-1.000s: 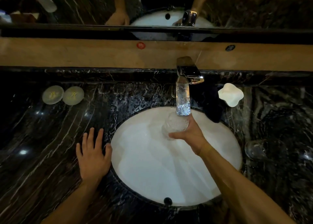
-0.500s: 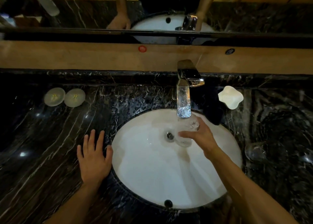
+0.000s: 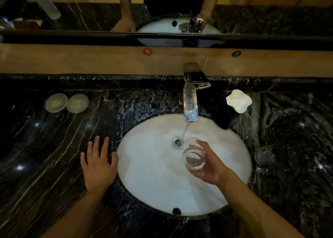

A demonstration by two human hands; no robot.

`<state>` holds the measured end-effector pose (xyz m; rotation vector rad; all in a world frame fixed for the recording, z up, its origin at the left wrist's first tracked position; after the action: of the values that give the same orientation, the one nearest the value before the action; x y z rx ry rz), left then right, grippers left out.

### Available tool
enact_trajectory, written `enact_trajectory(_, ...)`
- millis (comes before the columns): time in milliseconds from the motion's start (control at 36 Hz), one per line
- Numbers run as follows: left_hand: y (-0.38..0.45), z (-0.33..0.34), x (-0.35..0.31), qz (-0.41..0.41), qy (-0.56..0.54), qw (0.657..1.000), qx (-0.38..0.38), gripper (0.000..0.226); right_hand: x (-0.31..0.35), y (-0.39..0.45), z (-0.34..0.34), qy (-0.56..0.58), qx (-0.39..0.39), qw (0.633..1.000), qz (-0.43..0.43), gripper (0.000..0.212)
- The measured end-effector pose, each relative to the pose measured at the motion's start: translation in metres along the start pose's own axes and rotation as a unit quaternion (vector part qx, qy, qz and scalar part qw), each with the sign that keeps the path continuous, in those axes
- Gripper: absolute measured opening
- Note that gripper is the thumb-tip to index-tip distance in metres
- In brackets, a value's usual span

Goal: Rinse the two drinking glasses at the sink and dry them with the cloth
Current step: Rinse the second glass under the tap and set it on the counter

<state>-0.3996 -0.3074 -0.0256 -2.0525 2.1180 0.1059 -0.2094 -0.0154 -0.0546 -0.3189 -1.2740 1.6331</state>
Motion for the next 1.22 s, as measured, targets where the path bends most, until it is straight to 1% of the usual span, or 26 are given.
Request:
enact_trajectory(111, 0.000, 0.001, 0.000, 0.000, 0.001, 1.000, 0.004, 0.066, -0.020, -0.004, 0.008, 0.124, -0.002, 0.988, 0.090, 0.050)
enact_trajectory(194, 0.001, 0.001, 0.000, 0.000, 0.004, 1.000, 0.006, 0.066, -0.027, -0.008, 0.013, 0.183, -0.010, 0.976, 0.115, 0.053)
enact_trajectory(278, 0.002, 0.002, 0.000, 0.001, 0.005, 1.000, 0.009, 0.067, -0.030, -0.009, 0.015, 0.223, -0.015, 0.968, 0.115, 0.062)
enact_trajectory(472, 0.001, 0.001, 0.000, 0.003, 0.004, 1.000, 0.019, 0.068, -0.026, -0.014, 0.004, 0.249, -0.056, 0.963, 0.092, 0.056)
enact_trajectory(556, 0.001, 0.001, -0.002, 0.001, 0.005, 1.000, 0.025, 0.069, -0.022, -0.019, 0.001, 0.235, -0.063, 0.967, 0.074, 0.057)
enact_trajectory(639, 0.000, 0.001, -0.003, -0.004, 0.004, 1.000, 0.031, 0.072, -0.014, -0.028, -0.007, 0.189, -0.081, 0.978, 0.031, 0.051)
enact_trajectory(694, 0.000, -0.002, -0.009, -0.001, 0.001, 0.999, 0.037, 0.074, -0.005, -0.033, -0.015, 0.118, -0.091, 0.989, -0.013, 0.049)
enact_trajectory(722, 0.001, -0.006, -0.016, 0.008, -0.005, 0.999, 0.037, 0.074, 0.002, -0.034, -0.023, 0.047, -0.108, 0.992, -0.054, 0.053)
enact_trajectory(750, 0.002, -0.011, -0.028, 0.021, -0.013, 0.999, 0.034, 0.073, 0.013, -0.036, -0.034, -0.045, -0.138, 0.983, -0.111, 0.063)
enact_trajectory(778, 0.003, -0.018, -0.042, 0.040, -0.025, 0.998, 0.030, 0.072, 0.027, -0.040, -0.043, -0.151, -0.170, 0.958, -0.176, 0.073)
enact_trajectory(806, 0.004, -0.025, -0.060, 0.065, -0.039, 0.997, 0.030, 0.071, 0.041, -0.048, -0.048, -0.265, -0.202, 0.912, -0.239, 0.088)
enact_trajectory(833, 0.005, -0.033, -0.081, 0.095, -0.055, 0.993, 0.034, 0.070, 0.052, -0.053, -0.049, -0.366, -0.217, 0.858, -0.289, 0.097)
enact_trajectory(861, 0.006, -0.042, -0.105, 0.132, -0.071, 0.988, 0.035, 0.068, 0.057, -0.058, -0.046, -0.433, -0.214, 0.816, -0.319, 0.101)
enact_trajectory(889, 0.006, -0.051, -0.130, 0.177, -0.083, 0.980, 0.034, 0.066, 0.058, -0.061, -0.046, -0.468, -0.207, 0.792, -0.333, 0.101)
enact_trajectory(972, -0.002, -0.082, -0.207, 0.309, -0.108, 0.944, 0.030, 0.064, 0.056, -0.068, -0.054, -0.499, -0.198, 0.766, -0.353, 0.091)
enact_trajectory(1056, -0.015, -0.112, -0.272, 0.400, -0.097, 0.911, -0.003, 0.066, 0.057, -0.079, -0.057, -0.511, -0.202, 0.746, -0.376, 0.086)
enact_trajectory(1139, -0.023, -0.127, -0.315, 0.436, -0.067, 0.897, -0.012, 0.067, 0.060, -0.092, -0.059, -0.502, -0.207, 0.738, -0.401, 0.083)
enact_trajectory(1222, -0.023, -0.123, -0.334, 0.438, -0.021, 0.899, -0.001, 0.068, 0.061, -0.104, -0.062, -0.489, -0.212, 0.735, -0.419, 0.081)
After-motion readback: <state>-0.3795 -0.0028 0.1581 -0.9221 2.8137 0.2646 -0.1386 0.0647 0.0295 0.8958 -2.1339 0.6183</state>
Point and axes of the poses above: each hand's wrist, its own y-axis towards the middle knuckle, its own z-axis out of the palm, x = y × z, the point moved 10 cm from there along y, towards the middle knuckle, and after that the axes turned 10 degrees about -z, right-handed, at the moved point
